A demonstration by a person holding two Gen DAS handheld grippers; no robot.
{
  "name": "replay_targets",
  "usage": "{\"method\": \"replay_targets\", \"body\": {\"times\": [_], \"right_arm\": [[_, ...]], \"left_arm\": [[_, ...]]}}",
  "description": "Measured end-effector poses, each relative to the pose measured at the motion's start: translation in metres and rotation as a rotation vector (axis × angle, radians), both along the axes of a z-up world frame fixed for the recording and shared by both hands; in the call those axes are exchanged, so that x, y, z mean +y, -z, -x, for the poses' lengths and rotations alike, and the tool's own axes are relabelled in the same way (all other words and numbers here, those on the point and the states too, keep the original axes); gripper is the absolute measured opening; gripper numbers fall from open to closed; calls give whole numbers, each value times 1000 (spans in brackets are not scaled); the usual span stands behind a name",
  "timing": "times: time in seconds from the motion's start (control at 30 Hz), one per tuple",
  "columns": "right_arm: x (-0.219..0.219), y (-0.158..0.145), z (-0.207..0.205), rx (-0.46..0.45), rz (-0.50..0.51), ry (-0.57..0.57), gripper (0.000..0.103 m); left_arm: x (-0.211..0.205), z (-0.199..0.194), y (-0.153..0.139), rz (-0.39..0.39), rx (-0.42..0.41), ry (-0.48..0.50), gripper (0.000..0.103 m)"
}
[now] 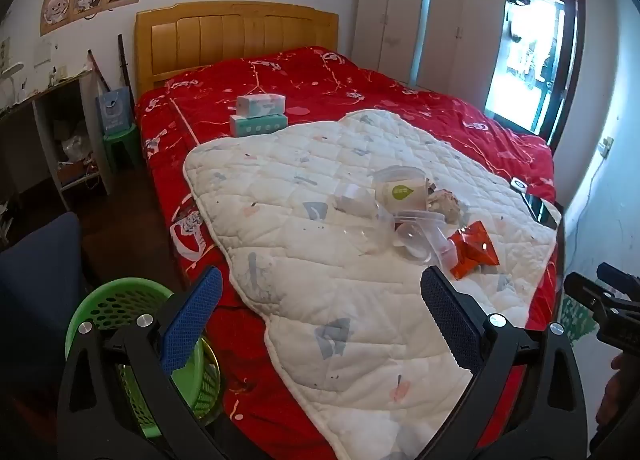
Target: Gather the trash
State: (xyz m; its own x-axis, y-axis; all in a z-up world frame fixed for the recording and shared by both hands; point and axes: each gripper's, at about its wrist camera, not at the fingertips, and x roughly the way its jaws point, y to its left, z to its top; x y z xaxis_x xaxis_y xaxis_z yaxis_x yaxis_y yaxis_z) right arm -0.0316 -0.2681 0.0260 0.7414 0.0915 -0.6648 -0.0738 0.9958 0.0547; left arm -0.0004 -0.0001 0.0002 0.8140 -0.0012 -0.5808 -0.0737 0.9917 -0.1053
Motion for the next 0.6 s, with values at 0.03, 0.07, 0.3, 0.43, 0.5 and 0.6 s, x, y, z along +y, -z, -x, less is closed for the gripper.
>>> {"method": "replay_targets", "body": {"times": [0.03, 0.07, 0.3, 0.43, 0.5, 0.6], "right_arm": [[0, 0, 0, 0, 2, 1, 97], [0, 0, 0, 0, 2, 1, 97], [-1, -1, 0, -1, 1, 1, 97], [-1, -1, 1, -1, 2, 0, 97], [-1, 0, 0, -1, 0, 0, 97], [-1, 0, 0, -1, 2, 1, 97]], "left_arm": [[0, 0, 0, -1, -2, 0, 98], [0, 1, -1, -3, -3, -1, 98], [0, 4, -3, 2, -8, -4, 98], [-1, 1, 2, 0, 5, 0, 98], [-1, 0, 2, 0, 6, -1, 98], [-1, 2, 3, -1, 5, -3, 98]]}}
